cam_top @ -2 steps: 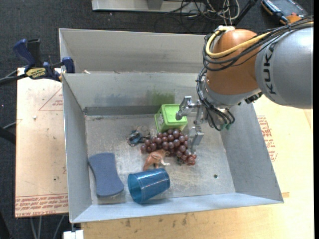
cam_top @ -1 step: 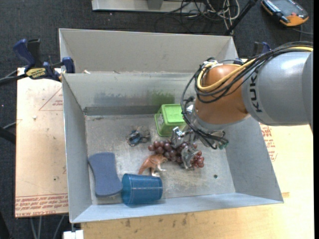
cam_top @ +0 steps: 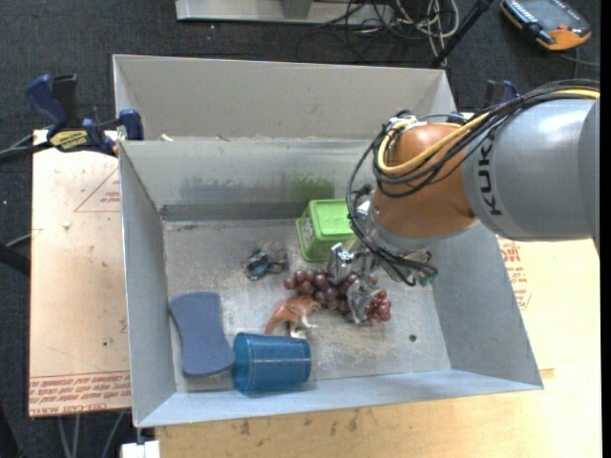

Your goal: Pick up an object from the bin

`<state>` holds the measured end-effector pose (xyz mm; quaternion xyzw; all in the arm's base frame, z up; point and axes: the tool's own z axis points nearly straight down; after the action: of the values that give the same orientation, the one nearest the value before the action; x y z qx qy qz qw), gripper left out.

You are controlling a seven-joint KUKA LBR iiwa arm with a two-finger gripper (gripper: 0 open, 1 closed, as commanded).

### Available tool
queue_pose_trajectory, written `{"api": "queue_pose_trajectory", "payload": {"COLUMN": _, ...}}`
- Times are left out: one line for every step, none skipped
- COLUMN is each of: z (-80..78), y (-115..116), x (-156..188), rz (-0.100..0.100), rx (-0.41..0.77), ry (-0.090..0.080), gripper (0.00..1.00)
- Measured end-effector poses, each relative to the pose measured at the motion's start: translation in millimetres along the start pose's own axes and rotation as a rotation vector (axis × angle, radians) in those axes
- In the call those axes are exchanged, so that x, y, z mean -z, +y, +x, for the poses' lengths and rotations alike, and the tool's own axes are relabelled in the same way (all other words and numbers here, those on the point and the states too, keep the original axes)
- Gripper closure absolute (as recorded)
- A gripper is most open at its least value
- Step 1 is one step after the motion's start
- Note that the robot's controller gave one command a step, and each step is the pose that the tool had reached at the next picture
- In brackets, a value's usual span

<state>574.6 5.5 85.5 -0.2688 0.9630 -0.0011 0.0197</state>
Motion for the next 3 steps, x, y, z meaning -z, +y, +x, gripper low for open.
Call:
{"api": "queue_pose_trajectory", "payload": {"z": -5.7, "y": -5, "x": 78, "rz": -0.013, "rx": 0.015, "ry": 0.035, "gripper": 1.0}}
{"api": "queue_pose_trajectory", "payload": {"z": -5.7, "y": -5, "x": 78, "rz": -0.013, "rx": 0.015, "ry": 0.035, "gripper": 1.0}}
{"api": "queue_pose_trajectory", "payload": {"z": -0.4, "y": -8, "x": 63, "rz": -0.011, "rx": 0.11, "ry": 0.028, "gripper": 1.0}}
